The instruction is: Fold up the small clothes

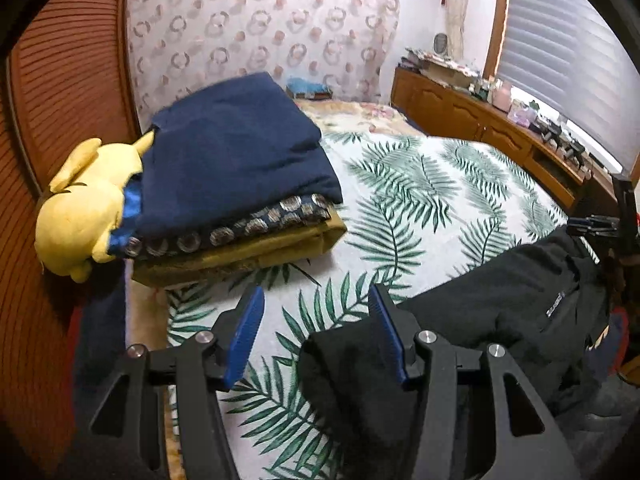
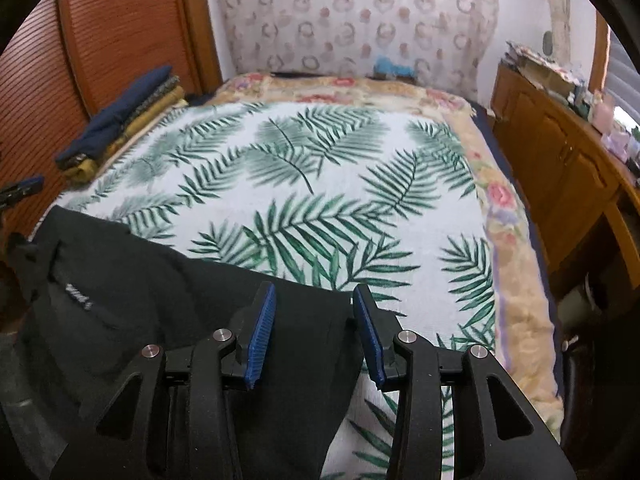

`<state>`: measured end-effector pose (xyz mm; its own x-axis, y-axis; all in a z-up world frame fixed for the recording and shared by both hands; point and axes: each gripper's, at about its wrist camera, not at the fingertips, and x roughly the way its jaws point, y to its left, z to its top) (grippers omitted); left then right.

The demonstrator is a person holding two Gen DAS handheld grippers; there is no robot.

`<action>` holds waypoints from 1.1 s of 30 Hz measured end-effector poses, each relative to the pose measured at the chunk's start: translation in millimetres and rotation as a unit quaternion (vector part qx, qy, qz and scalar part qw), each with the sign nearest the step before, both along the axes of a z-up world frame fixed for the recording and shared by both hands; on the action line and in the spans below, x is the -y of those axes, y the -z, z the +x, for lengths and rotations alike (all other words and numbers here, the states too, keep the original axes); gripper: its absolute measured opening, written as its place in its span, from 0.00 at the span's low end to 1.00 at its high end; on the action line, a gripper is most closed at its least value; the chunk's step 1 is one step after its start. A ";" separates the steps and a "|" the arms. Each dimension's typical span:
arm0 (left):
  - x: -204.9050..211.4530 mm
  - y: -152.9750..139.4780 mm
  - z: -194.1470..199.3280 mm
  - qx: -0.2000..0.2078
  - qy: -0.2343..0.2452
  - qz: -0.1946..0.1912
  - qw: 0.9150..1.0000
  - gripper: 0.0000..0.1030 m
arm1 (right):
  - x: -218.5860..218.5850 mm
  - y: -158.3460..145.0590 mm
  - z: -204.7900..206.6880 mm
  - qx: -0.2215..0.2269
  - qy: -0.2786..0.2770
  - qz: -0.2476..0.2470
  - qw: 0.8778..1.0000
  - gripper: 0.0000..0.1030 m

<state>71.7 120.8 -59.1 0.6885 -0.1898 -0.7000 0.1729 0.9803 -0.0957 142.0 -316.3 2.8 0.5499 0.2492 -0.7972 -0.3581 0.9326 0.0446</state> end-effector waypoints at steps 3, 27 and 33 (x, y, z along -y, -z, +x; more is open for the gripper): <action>4.6 8.0 2.6 -0.013 0.006 0.005 1.000 0.51 | 1.7 7.3 2.4 -0.010 0.005 0.006 1.000 0.39; 5.4 37.8 -0.5 -0.048 0.010 -0.001 0.999 0.52 | 8.4 -14.3 -8.5 0.047 0.017 0.016 0.999 0.06; 3.6 37.5 -4.3 -0.046 0.007 -0.008 0.999 0.51 | 8.5 0.0 -2.4 0.023 0.021 0.013 0.999 0.06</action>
<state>67.5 117.3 -96.6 0.6190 -0.2106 -0.7566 0.1770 0.9760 -0.1268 139.5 -324.8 2.8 0.5962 0.2450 -0.7646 -0.3205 0.9458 0.0532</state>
